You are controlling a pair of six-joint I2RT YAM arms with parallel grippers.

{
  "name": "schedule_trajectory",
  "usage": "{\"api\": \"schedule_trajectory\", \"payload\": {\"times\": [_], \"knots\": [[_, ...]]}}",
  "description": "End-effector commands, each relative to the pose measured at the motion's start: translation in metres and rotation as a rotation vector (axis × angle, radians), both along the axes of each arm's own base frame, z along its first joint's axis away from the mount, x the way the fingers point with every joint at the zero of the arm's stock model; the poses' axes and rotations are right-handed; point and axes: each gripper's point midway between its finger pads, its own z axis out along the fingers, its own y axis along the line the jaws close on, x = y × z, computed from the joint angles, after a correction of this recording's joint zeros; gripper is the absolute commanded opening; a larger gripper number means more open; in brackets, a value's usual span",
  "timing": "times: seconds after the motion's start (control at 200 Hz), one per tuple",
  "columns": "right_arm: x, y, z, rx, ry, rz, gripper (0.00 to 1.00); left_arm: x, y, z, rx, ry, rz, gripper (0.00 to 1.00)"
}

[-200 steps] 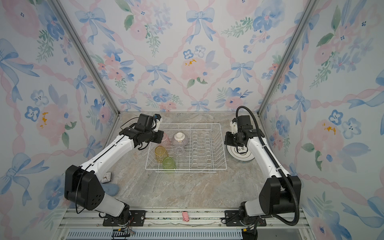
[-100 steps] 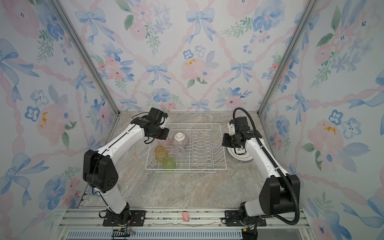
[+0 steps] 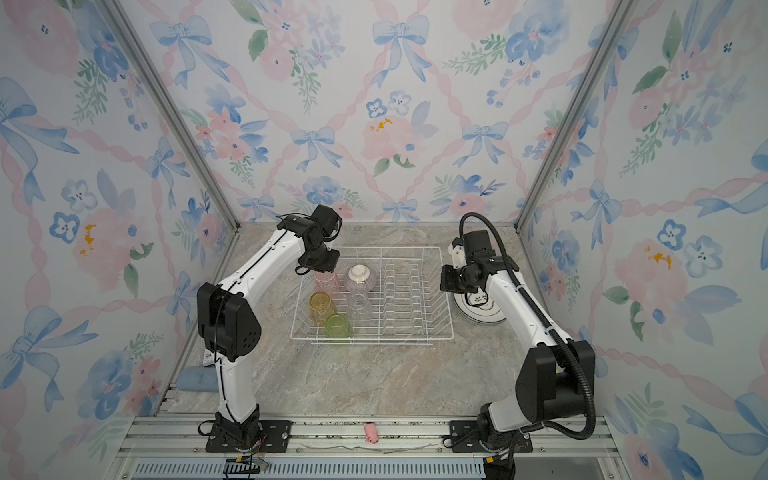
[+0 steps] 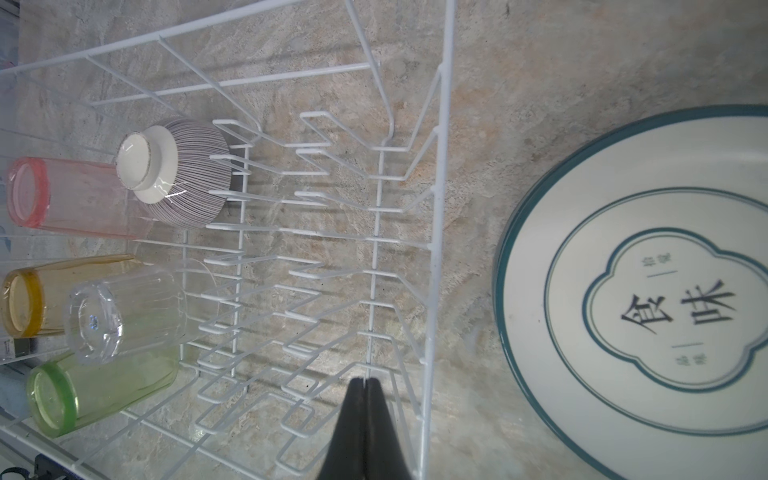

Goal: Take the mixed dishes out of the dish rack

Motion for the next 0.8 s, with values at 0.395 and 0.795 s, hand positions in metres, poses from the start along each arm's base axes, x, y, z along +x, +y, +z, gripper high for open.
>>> {"api": "schedule_trajectory", "payload": {"times": [0.395,0.795], "knots": [[-0.001,0.027,0.008,-0.008,0.009,0.084,0.00,-0.012,0.037,0.001,0.187,0.073,0.022,0.00],[0.001,0.031,0.007,-0.019,0.018,0.105,0.00,-0.010,0.048,0.002,0.253,0.057,0.044,0.00]]}}
